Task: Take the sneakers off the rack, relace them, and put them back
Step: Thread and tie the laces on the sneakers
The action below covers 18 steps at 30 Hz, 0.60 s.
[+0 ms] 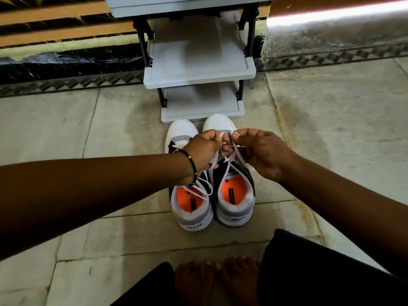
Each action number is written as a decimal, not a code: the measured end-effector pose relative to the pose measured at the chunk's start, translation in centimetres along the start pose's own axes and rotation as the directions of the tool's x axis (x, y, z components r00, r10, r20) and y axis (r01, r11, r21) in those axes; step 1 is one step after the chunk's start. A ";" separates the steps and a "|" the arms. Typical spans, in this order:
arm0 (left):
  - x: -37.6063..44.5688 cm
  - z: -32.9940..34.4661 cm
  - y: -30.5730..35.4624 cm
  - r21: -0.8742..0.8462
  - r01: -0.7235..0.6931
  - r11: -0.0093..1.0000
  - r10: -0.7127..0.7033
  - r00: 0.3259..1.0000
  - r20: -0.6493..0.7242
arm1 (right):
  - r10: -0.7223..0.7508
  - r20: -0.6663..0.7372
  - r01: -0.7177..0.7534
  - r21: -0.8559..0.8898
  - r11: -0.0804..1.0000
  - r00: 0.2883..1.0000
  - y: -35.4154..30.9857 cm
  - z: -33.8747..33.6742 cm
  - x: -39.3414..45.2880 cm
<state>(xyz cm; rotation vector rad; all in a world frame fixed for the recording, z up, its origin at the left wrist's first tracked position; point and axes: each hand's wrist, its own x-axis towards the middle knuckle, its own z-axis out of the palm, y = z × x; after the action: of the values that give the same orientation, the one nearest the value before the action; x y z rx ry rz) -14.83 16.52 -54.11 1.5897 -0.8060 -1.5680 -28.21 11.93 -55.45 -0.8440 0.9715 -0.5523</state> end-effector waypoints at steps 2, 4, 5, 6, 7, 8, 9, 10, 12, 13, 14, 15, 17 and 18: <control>-0.1 -0.1 -0.2 0.022 -0.055 0.998 0.055 0.998 0.018 | -0.021 -0.026 0.019 -0.055 0.998 0.999 0.2 0.0 0.0; 0.0 -0.2 -0.5 0.054 -0.106 0.993 0.104 0.994 0.036 | -0.048 -0.043 0.043 -0.106 0.993 0.998 0.4 0.1 0.1; 0.1 -0.3 -0.5 0.065 -0.124 0.990 0.122 0.992 0.037 | -0.056 -0.045 0.050 -0.118 0.992 0.997 0.5 0.1 0.1; 0.2 -0.4 -0.6 0.077 -0.139 0.987 0.137 0.990 0.035 | -0.060 -0.045 0.054 -0.122 0.991 0.997 0.6 0.0 0.2; 0.3 -0.4 -0.7 0.088 -0.151 0.985 0.148 0.988 0.036 | -0.062 -0.043 0.057 -0.121 0.991 0.997 0.6 0.0 0.2; 0.4 -0.5 -0.8 0.103 -0.162 0.981 0.159 0.987 0.038 | -0.063 -0.041 0.058 -0.121 0.991 0.997 0.6 0.0 0.2; 0.5 -0.7 -0.9 0.123 -0.175 0.977 0.171 0.984 0.045 | -0.063 -0.040 0.057 -0.127 0.990 0.997 0.6 0.1 0.2; 0.6 -0.8 -1.0 0.146 -0.191 0.971 0.185 0.981 0.054 | -0.060 -0.039 0.054 -0.136 0.989 0.997 0.6 0.1 0.3; 0.7 -1.2 -1.1 0.205 -0.220 0.954 0.209 0.975 0.076 | -0.052 -0.034 0.046 -0.142 0.989 0.998 0.7 0.1 0.3; 0.6 -1.3 -1.0 0.235 -0.237 0.943 0.222 0.971 0.088 | -0.048 -0.030 0.043 -0.139 0.989 0.998 0.8 0.0 0.3; 0.6 -1.3 -1.0 0.253 -0.256 0.933 0.237 0.966 0.104 | -0.045 -0.022 0.041 -0.135 0.990 0.999 0.9 0.0 0.3; 0.6 -1.4 -1.0 0.263 -0.271 0.926 0.248 0.962 0.117 | -0.041 -0.014 0.039 -0.133 0.990 0.999 0.9 -0.1 0.4; 0.7 -1.5 -0.9 0.280 -0.258 0.925 0.232 0.965 0.121 | -0.038 -0.007 0.037 -0.145 0.989 0.999 1.0 -0.1 0.4; 0.7 -1.6 -1.0 0.300 -0.236 0.924 0.210 0.971 0.118 | -0.040 -0.011 0.037 -0.159 0.987 0.999 0.9 -0.2 0.5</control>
<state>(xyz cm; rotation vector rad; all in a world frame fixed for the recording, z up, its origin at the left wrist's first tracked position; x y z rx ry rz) -13.25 16.52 -55.37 1.5894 -1.2885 -1.3992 -28.12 12.05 -56.51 -1.0043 1.0235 -0.5190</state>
